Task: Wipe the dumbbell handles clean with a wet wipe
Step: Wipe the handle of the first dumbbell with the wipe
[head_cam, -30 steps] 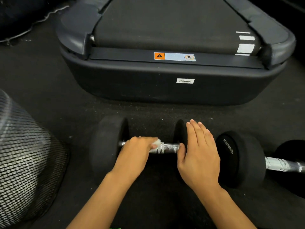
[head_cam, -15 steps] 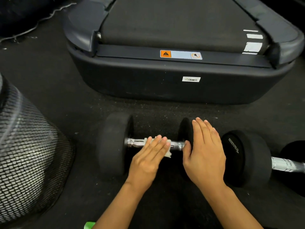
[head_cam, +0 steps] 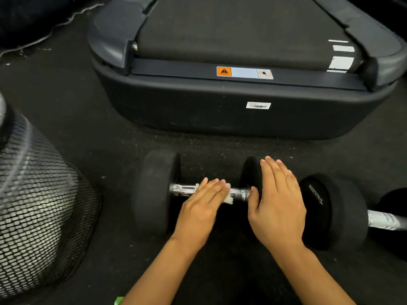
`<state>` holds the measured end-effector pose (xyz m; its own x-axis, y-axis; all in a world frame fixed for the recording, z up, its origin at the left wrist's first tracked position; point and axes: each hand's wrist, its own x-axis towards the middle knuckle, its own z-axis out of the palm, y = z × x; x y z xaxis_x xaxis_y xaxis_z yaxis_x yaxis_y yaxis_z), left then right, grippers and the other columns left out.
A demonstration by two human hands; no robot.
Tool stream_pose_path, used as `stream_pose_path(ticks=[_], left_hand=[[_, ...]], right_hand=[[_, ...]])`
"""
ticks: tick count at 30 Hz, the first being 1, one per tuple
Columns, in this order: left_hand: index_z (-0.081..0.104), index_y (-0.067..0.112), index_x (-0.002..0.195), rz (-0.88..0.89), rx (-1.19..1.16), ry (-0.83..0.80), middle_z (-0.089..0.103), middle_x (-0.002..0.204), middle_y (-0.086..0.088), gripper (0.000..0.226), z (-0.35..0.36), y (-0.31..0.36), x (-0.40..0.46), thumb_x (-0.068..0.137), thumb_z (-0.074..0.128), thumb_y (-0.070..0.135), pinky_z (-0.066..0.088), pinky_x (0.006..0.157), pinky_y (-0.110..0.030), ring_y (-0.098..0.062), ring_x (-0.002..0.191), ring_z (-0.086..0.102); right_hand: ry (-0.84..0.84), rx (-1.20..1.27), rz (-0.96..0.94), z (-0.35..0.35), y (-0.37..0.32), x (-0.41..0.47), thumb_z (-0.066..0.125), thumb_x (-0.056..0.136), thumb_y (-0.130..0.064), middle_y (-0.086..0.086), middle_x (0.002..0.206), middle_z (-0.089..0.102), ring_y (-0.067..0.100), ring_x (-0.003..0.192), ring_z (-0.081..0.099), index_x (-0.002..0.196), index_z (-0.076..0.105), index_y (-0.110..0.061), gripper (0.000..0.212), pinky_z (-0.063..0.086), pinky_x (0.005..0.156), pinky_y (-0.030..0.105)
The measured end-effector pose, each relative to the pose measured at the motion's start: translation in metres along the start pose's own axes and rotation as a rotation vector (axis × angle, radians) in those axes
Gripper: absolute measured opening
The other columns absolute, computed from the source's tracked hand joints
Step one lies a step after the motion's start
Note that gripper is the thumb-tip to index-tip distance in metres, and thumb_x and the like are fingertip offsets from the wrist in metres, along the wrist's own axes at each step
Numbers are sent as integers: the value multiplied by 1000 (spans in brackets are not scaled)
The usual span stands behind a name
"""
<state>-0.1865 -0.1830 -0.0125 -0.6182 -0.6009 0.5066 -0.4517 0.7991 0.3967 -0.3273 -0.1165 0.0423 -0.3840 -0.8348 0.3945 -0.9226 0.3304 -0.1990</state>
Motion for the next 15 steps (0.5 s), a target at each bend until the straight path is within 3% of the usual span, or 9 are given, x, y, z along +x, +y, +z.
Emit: stream_pose_path(ticks=[4,8,10,13,15], left_hand=[[66,8,113,-129,43,-60,68,110,-6,43,-12,-2,7,72,67,-6,37,104,-37,-18,105,63],[67,9,110,-147,21,-92,68,109,-4,39,-12,7,10,78,45,8,36,104,-34,-16,104,63],[67,12,111,-130,19,-176,69,108,-2,36,-15,11,20,79,49,7,33,106,-31,-14,103,63],[60,20,120,-227,37,-257,65,113,4,40,-23,13,32,84,55,3,16,106,-16,-10,108,58],[57,24,121,-251,43,-286,62,115,6,37,-24,16,37,88,51,7,18,105,-14,-9,111,54]], right_hand=[[-17,-1,-6,-2,1,0,42,85,-26,10,139,46,23,134,35,134,44,-3,55,23,112,36],[-8,-4,-1,-1,0,-1,41,84,-27,10,138,47,23,133,35,134,45,-3,55,22,112,35],[-7,-5,1,-1,0,-2,41,84,-27,10,138,47,23,133,36,134,45,-3,55,21,112,34],[-19,-7,-5,-2,-1,-1,42,84,-26,10,139,47,23,133,36,134,44,-3,55,22,112,35],[-19,-10,1,-2,-1,0,45,84,-25,10,138,47,23,133,36,134,44,-3,54,22,112,35]])
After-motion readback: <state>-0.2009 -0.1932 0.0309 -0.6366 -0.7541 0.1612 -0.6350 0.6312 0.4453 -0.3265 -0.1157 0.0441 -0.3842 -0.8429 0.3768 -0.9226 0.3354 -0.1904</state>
